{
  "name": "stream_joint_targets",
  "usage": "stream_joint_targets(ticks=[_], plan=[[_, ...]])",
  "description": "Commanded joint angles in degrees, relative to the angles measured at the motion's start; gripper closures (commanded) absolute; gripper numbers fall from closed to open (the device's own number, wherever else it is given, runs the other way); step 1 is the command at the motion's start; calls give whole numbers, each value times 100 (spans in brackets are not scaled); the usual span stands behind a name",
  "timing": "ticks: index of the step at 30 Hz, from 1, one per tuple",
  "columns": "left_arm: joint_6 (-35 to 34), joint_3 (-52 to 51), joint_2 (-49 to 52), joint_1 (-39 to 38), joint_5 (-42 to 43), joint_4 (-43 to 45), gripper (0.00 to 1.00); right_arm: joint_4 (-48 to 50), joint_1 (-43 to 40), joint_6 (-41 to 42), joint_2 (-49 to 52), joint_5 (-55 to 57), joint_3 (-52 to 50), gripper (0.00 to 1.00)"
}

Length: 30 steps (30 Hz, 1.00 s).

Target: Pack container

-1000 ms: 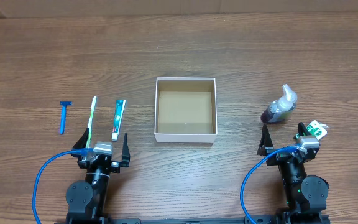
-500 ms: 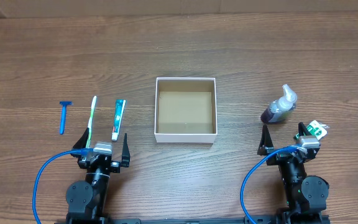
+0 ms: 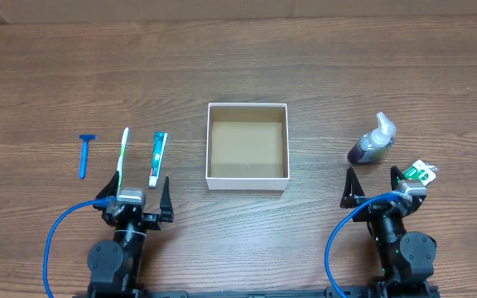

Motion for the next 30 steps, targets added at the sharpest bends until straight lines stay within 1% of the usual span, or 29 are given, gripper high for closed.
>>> stream_joint_targets(ticks=[1, 3, 5, 8, 11, 13, 16, 19, 22, 25, 26, 30], plan=[[-721, 566, -50, -37, 72, -785, 0, -745, 20, 173, 52, -76, 579, 0], [-721, 1021, -50, -35, 68, -1202, 0, -1102, 20, 175, 223, -79, 931, 0], [-721, 1397, -7, -35, 68, -1414, 0, -1239, 20, 175, 426, -96, 1226, 0], [-719, 1958, 273, -35, 63, -1707, 0, -1327, 17, 177, 997, -116, 1808, 0], [-719, 2538, 828, -35, 46, -2149, 0, -1523, 17, 177, 1867, -118, 2540, 0], [-721, 2909, 1259, -35, 48, -2439, 0, -1849, 17, 177, 2520, -116, 3108, 0], [-719, 3515, 1961, -35, 48, -2918, 0, -2562, 11, 175, 3628, -111, 4140, 0], [-719, 4236, 2747, -35, 46, -3515, 0, -3515, -125, 168, 4828, -116, 5333, 0], [-713, 4940, 3499, -35, 48, -4135, 0, -4693, -509, 168, 6048, -118, 6590, 0], [-695, 5403, 4037, -35, 48, -4531, 0, -5595, -892, 149, 7029, -114, 7547, 0], [-699, 5619, 4363, -35, 107, -4704, 0, -6000, -1102, 85, 7587, -114, 8008, 0], [-721, 5687, 4750, -35, 116, -4791, 0, -6102, -1250, -562, 8334, -118, 8135, 0]])
